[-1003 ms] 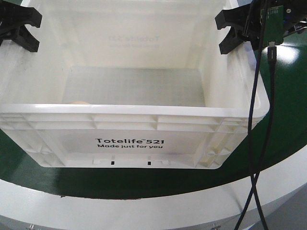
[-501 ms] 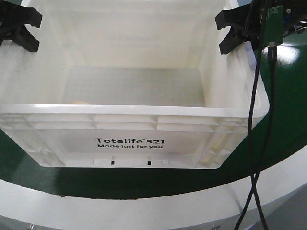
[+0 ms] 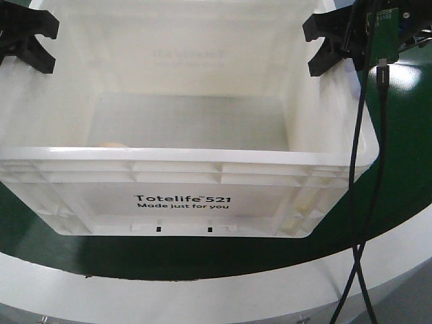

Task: Place moving items into box and shelve
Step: 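Hold the tote raised with both grippers while the base turns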

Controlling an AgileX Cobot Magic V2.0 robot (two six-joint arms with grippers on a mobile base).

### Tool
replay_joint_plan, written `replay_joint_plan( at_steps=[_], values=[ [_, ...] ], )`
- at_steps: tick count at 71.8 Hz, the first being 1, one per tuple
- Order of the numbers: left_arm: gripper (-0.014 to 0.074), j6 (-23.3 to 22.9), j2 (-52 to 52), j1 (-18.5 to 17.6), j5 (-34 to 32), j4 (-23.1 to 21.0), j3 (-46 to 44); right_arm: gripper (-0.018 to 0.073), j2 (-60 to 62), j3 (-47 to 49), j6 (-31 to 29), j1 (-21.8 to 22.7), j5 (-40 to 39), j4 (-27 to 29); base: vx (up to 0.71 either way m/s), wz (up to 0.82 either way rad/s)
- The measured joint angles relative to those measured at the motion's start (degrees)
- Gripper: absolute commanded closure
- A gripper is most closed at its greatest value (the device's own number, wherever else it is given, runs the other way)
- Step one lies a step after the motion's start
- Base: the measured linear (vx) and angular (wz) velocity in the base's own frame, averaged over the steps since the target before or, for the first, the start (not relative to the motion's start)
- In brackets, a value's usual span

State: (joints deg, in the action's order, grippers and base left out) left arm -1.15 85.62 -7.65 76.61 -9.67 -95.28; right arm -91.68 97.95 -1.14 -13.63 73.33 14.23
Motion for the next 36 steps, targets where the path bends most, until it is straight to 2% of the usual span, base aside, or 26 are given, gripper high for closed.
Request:
replay_joint_plan(
  at_steps=[36],
  values=[
    [0.0597,-0.1,0.0,0.0,0.0,0.1,0.0,0.0562,0.0,0.0,0.0,0.0,0.0,0.2,-0.01,0.0]
  ],
)
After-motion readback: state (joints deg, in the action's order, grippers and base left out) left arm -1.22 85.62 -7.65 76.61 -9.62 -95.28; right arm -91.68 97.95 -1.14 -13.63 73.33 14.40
